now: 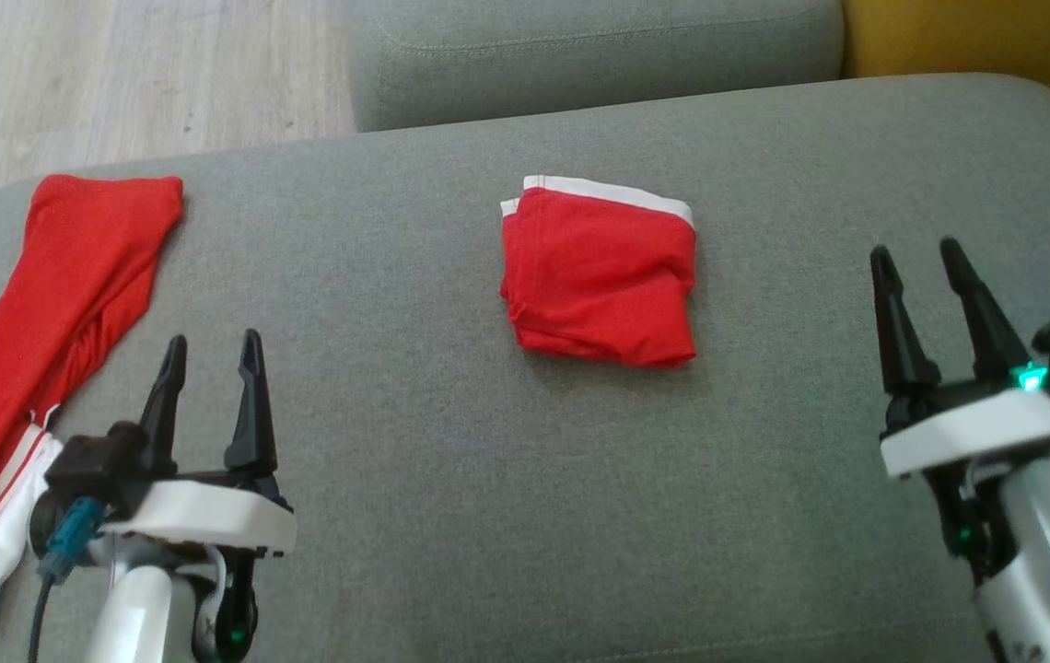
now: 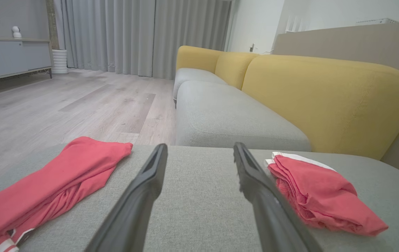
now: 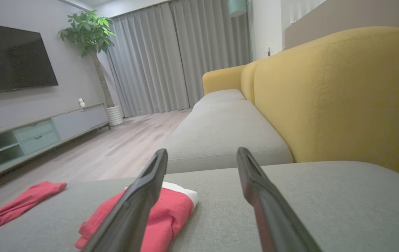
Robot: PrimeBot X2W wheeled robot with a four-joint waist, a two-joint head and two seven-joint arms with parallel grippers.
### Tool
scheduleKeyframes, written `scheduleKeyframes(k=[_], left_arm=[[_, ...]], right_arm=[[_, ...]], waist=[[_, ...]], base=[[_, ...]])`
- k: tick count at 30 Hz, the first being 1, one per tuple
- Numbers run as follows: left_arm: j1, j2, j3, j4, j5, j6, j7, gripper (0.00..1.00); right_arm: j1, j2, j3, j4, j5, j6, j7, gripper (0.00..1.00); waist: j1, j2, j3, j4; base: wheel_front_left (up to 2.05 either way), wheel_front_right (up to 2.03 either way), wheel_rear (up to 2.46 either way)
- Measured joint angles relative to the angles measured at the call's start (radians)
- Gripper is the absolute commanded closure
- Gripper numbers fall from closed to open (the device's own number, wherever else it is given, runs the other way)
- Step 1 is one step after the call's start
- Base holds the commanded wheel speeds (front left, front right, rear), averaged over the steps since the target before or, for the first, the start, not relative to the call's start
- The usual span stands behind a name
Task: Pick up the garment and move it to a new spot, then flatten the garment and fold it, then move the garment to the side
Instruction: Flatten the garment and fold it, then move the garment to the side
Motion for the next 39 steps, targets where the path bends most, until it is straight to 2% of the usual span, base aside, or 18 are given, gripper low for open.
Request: scheduleKeyframes(k=[5,9,15,19,22,26,31,35,39], left_arm=[[0.005,0.001,0.007,0.029,0.037,-0.006,0.000,0.00],[0.007,-0.001,0.023,0.040,0.053,-0.011,0.000,0.00],[0.007,-0.005,0.030,0.043,0.069,-0.026,0.000,0.00],[0.006,-0.011,0.029,0.043,0.078,-0.029,0.000,0.00],[-0.001,-0.022,0.026,0.041,0.079,-0.038,0.000,0.00],[-0.011,-0.025,0.016,0.043,0.079,-0.045,0.000,0.00],[-0.065,-0.032,-0.005,0.049,0.079,-0.054,0.000,0.00],[-0.091,-0.035,-0.007,0.053,0.079,-0.055,0.000,0.00],[-0.096,-0.036,-0.007,0.058,0.079,-0.055,0.000,0.00]], right_arm=[[0.054,0.050,-0.061,0.034,-0.109,0.000,-0.011,0.00],[0.082,0.081,-0.083,0.057,-0.144,0.000,-0.012,0.00],[0.081,0.099,-0.092,0.073,-0.159,0.000,-0.007,0.00],[0.056,0.102,-0.071,0.098,-0.151,0.000,0.046,0.00],[-0.027,0.104,-0.039,0.144,-0.138,0.000,0.102,0.00],[-0.189,0.103,-0.019,0.255,-0.104,0.000,0.179,0.00],[-0.367,0.086,-0.026,0.452,-0.069,0.000,0.296,0.00],[-0.507,0.065,-0.095,0.669,-0.041,0.000,0.418,0.00],[-0.561,0.075,-0.124,0.790,0.002,0.000,0.503,0.00]], waist=[[0.0000,0.0000,-0.005,0.001],[0.0000,0.0000,-0.007,0.011],[0.0000,0.0000,-0.003,0.029],[0.0000,0.0000,0.011,0.044],[0.0000,0.0000,0.027,0.063],[0.0000,-0.0001,0.056,0.099],[0.0000,-0.0001,0.103,0.160],[0.0002,-0.0001,0.151,0.228],[0.0002,-0.0001,0.179,0.277]], base=[[0.00,0.00,0.00],[0.00,0.00,0.00],[0.00,0.00,0.00],[0.00,0.00,0.00],[0.00,0.00,0.00],[0.00,0.00,0.00],[0.00,0.00,0.00],[0.00,0.00,0.00],[0.00,0.00,0.00]])
